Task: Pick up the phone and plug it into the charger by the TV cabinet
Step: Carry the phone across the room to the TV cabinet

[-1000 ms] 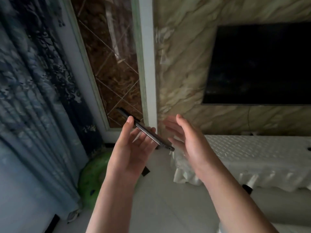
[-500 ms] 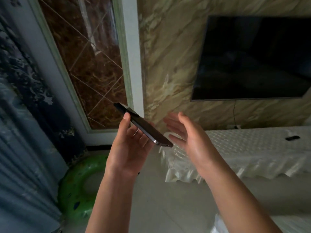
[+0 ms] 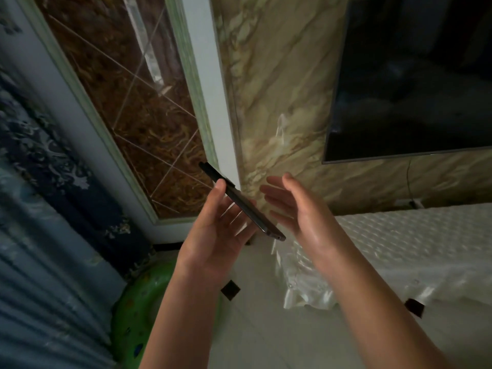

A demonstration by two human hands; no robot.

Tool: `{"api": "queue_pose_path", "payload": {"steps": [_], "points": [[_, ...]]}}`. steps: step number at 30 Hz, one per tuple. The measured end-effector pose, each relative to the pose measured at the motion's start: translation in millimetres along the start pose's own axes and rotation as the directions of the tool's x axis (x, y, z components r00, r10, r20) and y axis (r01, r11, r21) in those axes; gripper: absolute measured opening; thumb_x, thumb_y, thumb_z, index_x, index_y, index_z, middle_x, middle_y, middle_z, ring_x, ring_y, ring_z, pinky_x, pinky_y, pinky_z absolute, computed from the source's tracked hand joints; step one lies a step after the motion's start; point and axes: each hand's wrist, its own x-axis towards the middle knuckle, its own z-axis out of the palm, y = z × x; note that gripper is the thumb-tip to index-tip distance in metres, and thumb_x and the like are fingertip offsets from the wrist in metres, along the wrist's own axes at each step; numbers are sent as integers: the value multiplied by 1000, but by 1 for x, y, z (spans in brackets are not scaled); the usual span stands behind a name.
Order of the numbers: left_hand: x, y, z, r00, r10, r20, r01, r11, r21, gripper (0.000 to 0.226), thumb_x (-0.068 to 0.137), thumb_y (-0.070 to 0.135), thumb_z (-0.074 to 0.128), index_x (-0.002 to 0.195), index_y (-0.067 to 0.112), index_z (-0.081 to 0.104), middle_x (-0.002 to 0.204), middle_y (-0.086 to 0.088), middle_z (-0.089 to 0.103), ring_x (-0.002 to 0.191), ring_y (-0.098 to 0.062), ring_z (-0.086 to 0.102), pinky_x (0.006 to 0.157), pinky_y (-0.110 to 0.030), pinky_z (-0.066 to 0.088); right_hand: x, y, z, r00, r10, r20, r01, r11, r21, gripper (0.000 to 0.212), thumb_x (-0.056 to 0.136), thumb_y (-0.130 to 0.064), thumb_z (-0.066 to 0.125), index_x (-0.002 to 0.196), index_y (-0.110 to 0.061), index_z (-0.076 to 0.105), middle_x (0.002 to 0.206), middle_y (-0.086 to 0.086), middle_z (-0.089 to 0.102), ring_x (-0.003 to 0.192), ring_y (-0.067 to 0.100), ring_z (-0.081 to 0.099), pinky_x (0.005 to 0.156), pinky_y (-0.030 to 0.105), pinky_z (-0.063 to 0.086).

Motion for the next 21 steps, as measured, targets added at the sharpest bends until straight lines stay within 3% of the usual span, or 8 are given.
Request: {"api": "queue_pose_path", "payload": {"steps": [4, 10, 13, 17, 21], "points": [[46, -6, 14, 999, 10, -34, -9, 1000, 23, 44, 73, 52, 71, 92, 13, 77, 91, -6, 74, 92, -21, 71, 78, -34, 58, 46, -3, -23, 1000, -3, 13, 3, 1000, -1, 50, 90, -53, 46, 129, -24, 59, 121, -8, 69, 115, 5, 61, 97, 32, 48], [92, -11, 30, 1000, -30, -2, 30, 997, -73, 45, 75, 54, 72, 83, 10, 79, 84, -6, 74, 84, -19, 73, 73, -32, 58, 79, -22, -49, 1000, -4, -19, 4, 1000, -8, 48, 94, -49, 43, 131, -22, 58, 124, -5, 66, 116, 7, 59, 104, 36, 45], [118, -9, 46, 999, -49, 14, 50, 994, -94, 51, 73, 51, 75, 95, 6, 76, 88, -9, 72, 84, -20, 72, 71, -32, 58, 90, -38, -63, 998, -32, -53, 31, 999, -26, 47, 96, -46, 42, 131, -20, 57, 126, -4, 65, 118, 9, 58, 105, 37, 44], [154, -15, 65, 993, -97, 68, 105, 987, -122, 74, 72, 51, 78, 120, -3, 63, 95, -13, 71, 89, -24, 72, 73, -33, 58, 101, -52, -85, 990, -60, -131, 55, 998, -41, 48, 96, -45, 40, 133, -19, 55, 129, -2, 63, 121, 11, 56, 98, 31, 45], [192, -27, 78, 972, -179, 151, 200, 970, -140, 76, 69, 51, 80, 122, -1, 62, 95, -13, 70, 89, -23, 72, 72, -34, 59, 116, -61, -106, 971, -45, -234, 35, 998, -45, 44, 97, -41, 39, 131, -18, 55, 131, 1, 61, 123, 15, 54, 100, 32, 43]]}}
